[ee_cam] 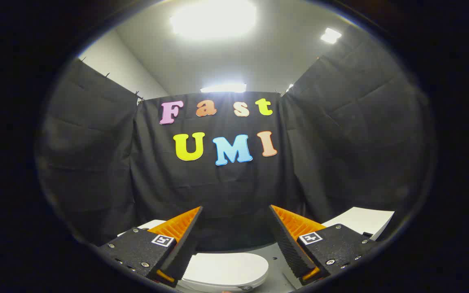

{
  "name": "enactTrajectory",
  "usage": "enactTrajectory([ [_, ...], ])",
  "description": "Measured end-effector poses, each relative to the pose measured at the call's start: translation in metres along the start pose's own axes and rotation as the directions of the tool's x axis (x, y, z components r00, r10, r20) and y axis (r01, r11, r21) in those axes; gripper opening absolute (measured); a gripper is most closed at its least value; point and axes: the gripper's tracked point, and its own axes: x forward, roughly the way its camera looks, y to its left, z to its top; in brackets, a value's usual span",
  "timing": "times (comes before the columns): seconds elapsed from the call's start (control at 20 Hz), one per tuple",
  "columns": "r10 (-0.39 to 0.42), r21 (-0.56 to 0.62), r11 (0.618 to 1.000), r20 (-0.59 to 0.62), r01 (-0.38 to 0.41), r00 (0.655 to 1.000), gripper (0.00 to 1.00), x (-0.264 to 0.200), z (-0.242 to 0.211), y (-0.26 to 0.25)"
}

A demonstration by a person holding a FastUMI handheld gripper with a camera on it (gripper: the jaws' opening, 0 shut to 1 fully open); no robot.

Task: Open the toilet lid.

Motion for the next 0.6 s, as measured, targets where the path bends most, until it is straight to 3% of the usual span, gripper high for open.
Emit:
enactTrajectory([
  [0.6, 0.032, -0.023, 0.999, -0.066, -0.034, 0.997, 0.96, 0.004, -0.039, 0.021],
])
